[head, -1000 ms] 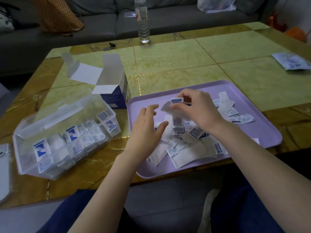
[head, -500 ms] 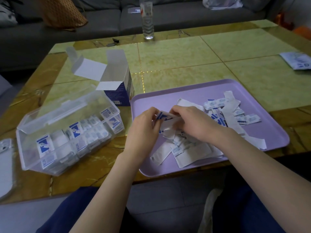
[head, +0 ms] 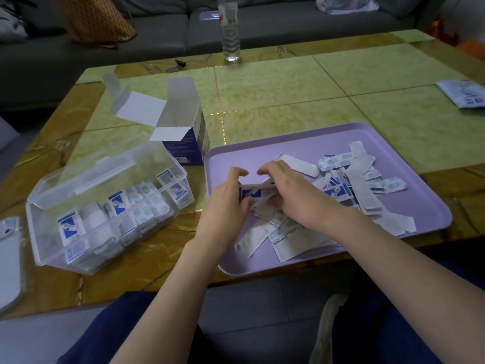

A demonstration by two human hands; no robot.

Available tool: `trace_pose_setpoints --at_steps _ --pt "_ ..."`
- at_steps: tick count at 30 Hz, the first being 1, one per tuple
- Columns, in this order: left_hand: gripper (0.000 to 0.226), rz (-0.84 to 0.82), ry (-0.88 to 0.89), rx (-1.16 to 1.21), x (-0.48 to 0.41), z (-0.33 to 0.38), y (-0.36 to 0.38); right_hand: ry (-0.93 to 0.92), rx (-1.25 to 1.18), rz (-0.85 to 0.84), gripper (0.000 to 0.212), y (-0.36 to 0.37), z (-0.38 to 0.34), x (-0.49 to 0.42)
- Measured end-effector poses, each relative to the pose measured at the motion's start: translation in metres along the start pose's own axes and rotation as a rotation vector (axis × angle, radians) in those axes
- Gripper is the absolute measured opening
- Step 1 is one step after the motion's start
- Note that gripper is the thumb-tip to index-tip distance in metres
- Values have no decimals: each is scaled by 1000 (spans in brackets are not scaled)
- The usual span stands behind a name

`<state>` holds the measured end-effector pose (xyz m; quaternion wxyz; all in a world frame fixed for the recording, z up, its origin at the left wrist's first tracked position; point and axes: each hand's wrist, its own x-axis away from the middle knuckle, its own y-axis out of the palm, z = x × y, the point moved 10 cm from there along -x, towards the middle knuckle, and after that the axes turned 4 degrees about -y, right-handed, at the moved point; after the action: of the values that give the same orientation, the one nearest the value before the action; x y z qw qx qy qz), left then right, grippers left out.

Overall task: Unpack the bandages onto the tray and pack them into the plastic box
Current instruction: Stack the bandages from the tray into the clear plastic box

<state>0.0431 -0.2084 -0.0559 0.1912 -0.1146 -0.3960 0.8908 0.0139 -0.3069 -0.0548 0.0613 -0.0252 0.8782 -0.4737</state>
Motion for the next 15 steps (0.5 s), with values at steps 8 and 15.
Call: trace_pose_setpoints --at_steps 8,15 --pt "3 97 -137 -19 -8 -23 -22 -109 23 401 26 -51 -10 6" --pt "13 7 -165 204 -9 -14 -11 -192 -3 403 21 -48 -18 6"
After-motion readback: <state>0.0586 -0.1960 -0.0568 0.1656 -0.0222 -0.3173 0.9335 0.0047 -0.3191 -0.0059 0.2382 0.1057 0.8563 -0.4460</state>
